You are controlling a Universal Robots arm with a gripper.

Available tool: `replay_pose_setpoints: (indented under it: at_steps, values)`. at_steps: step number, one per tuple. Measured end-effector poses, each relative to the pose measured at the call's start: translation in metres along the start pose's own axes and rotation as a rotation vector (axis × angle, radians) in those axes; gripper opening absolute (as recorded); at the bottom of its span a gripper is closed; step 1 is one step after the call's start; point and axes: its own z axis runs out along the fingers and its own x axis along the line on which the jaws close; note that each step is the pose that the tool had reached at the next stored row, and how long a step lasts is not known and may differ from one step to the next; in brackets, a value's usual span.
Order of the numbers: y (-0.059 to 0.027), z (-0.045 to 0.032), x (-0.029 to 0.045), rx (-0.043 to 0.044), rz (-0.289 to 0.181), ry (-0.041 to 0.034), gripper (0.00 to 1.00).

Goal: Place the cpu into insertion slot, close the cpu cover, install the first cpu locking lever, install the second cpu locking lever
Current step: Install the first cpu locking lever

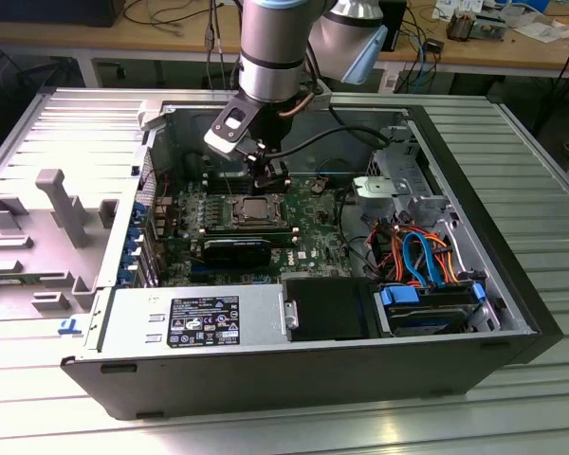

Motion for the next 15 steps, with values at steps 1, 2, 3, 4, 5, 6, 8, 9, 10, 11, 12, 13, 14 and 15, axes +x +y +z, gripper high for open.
replay_pose_setpoints:
  at_steps: [1,2,3,4,5,6,8,9,10,11,12,13,14,15]
  values:
    - [0.0,0.0,0.0,0.0001,-0.006,-0.0004,0.11]
    - [0.0,0.0,0.0,0.0003,-0.012,-0.0009,0.11]
    - [0.0,0.0,0.0,0.0004,-0.021,-0.0015,0.11]
    - [0.0,0.0,0.0,0.0005,-0.027,-0.0019,0.11]
    - [0.0,0.0,0.0,0.0005,-0.03,-0.0021,0.11]
    - [0.0,0.0,0.0,0.0007,-0.034,-0.0024,0.11]
    - [0.0,0.0,0.0,0.0008,-0.041,-0.0029,0.11]
    - [0.0,0.0,0.0,0.0009,-0.047,-0.0033,0.11]
    - [0.0,0.0,0.0,0.001,-0.052,-0.0036,0.11]
    - [0.0,0.0,0.0,0.0011,-0.057,-0.004,0.11]
    - [0.0,0.0,0.0,0.0012,-0.06,-0.0042,0.11]
    - [0.0,0.0,0.0,0.0012,-0.063,-0.0044,0.11]
    - [0.0,0.0,0.0,0.0013,-0.07,-0.0049,0.11]
    - [0.0,0.0,0.0,0.0014,-0.074,-0.0051,0.11]
